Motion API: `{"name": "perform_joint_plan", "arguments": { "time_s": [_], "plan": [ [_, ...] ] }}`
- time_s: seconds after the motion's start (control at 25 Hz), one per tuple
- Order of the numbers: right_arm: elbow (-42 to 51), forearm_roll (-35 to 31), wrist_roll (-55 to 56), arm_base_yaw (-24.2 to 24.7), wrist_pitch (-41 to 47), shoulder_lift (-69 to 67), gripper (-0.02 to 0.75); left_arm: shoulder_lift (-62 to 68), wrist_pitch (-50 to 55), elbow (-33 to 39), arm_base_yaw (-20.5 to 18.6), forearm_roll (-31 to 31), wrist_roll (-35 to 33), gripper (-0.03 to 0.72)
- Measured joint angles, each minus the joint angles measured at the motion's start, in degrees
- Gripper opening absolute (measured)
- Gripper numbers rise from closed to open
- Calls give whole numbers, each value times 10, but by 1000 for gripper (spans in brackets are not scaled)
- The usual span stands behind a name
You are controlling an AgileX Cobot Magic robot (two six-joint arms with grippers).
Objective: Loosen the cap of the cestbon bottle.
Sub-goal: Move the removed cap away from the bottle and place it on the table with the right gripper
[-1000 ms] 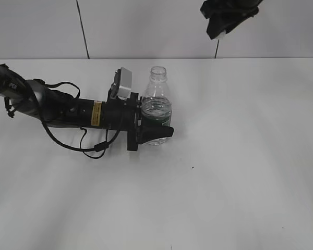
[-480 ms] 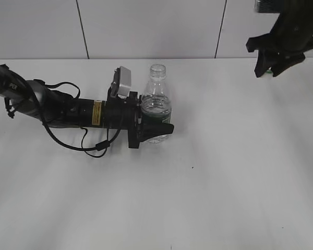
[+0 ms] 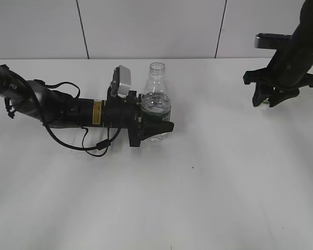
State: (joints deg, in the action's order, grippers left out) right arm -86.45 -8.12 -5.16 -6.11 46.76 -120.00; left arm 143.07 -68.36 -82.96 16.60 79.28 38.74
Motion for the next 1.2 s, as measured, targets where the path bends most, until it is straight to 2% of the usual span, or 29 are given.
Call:
{"name": "perform_joint_plan", "arguments": {
  "time_s": [0.28,1.0,1.08,1.2],
  "plan": [
    [37,-7,7,0,-21,0,293,0,0,0,0,0,0,403],
    [40,-9,7,0,-17,-36,296,0,2,0,0,-5,0,403],
    [40,-9,7,0,-16,-36,323,0,2,0,0,-6,0,403],
    [40,-9,12,0,-16,-36,419,0,2,0,0,-6,0,403]
  ]
}}
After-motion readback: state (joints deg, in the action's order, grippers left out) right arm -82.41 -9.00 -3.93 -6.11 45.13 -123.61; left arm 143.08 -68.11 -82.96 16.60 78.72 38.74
